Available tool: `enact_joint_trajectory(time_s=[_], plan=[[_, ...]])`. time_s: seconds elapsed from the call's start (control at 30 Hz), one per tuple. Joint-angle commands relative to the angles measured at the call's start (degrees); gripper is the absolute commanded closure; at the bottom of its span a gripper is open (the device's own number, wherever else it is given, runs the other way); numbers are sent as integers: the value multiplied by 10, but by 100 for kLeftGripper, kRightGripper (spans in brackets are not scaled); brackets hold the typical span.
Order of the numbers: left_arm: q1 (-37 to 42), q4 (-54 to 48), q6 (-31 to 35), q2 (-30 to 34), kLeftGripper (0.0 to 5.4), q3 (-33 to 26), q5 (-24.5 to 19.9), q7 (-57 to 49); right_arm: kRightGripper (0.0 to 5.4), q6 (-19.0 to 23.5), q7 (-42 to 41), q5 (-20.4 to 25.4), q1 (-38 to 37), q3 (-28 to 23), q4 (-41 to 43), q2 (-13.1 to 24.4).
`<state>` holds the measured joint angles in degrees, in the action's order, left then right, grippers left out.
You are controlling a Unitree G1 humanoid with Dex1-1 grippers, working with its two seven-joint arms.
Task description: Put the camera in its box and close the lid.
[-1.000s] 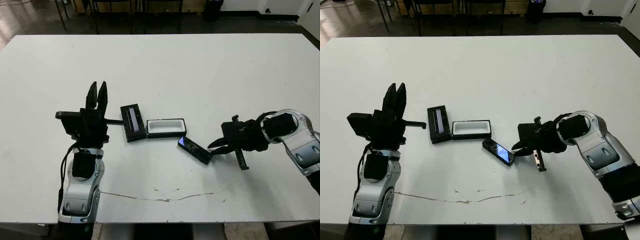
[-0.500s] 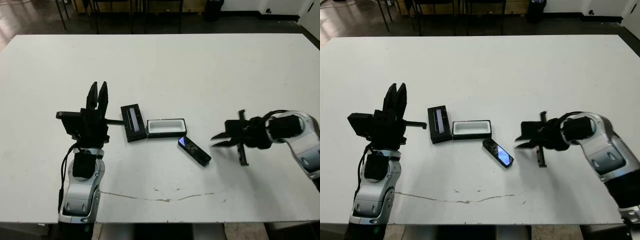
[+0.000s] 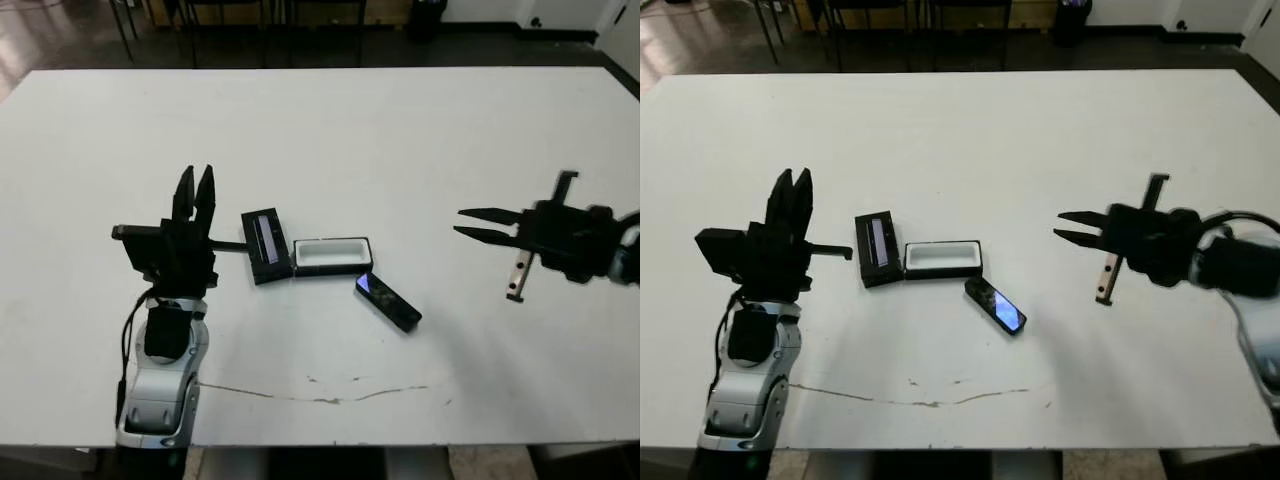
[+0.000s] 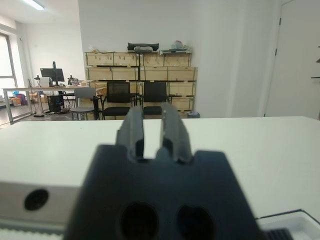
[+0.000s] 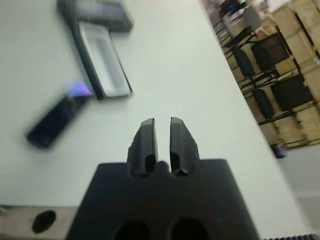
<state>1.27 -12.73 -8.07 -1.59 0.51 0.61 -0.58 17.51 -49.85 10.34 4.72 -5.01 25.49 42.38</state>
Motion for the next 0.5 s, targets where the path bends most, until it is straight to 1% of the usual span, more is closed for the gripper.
enact_joint_trajectory(time_s=[0.03, 0.07, 0.1, 0.2, 0.23, 0.33, 0.47, 0.5], plan=[[-10, 4, 11, 4, 538, -3, 0, 0, 540, 102, 43, 59, -54, -24, 52, -31], [-10, 4, 10, 5, 538, -3, 0, 0, 540, 127, 58, 71, -66, -28, 67, -38], [-10, 4, 11, 5, 538, -4, -1, 1, 540, 139, 73, 75, -79, -28, 81, -45], [-8, 4, 13, 7, 540, -4, -2, 4, 504, 128, 110, 65, -118, -20, 107, -66], [-8, 5, 11, 8, 540, -4, -2, 5, 483, 127, 120, 62, -127, -16, 112, -70], [-7, 7, 9, 8, 540, -4, -2, 6, 416, 148, 151, 60, -145, -5, 132, -80], [-9, 3, 16, 7, 540, -3, 2, 3, 326, 176, 169, 76, -159, 10, 144, -92], [-10, 2, 19, 6, 540, -3, 2, 3, 298, 177, 172, 80, -162, 14, 143, -97]])
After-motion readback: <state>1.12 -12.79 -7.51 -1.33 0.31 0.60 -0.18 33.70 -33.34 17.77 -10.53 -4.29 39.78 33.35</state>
